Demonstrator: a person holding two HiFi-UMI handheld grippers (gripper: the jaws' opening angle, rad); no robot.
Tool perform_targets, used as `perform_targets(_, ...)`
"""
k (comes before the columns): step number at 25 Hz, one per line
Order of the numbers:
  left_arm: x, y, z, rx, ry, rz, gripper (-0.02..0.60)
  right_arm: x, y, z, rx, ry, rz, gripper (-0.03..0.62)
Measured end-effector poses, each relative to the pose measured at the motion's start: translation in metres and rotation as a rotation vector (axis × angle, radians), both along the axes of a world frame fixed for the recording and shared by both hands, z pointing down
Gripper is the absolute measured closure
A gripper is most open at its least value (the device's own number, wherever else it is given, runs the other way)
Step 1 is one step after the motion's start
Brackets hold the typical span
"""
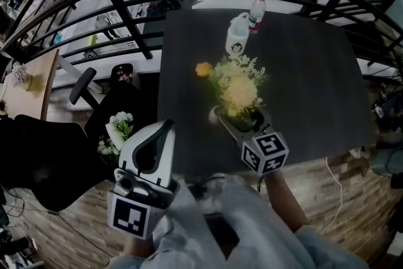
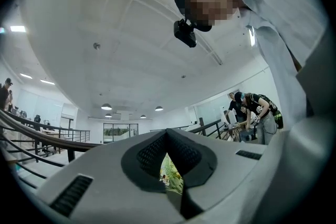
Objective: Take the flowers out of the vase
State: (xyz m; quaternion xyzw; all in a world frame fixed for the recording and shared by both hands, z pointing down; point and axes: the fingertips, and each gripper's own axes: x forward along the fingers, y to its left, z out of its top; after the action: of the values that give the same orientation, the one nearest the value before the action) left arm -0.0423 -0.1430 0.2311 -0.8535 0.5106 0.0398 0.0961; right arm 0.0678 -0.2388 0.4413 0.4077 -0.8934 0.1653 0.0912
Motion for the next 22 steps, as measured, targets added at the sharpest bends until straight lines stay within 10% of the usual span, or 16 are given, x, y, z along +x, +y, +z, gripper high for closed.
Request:
perform_targets(13, -0.001, -0.008, 0.008, -0.02, -0.012, -0.028, 0.581, -0.015, -0.019, -0.004, 0.04, -0.085, -0.049, 0.217)
perform_targets(22, -0.001, -0.013, 0.007, -0.025, -0.008, -0.047, 0.581, -0.013, -0.024, -0.014, 0.083, -0.101, -0.065, 0.398)
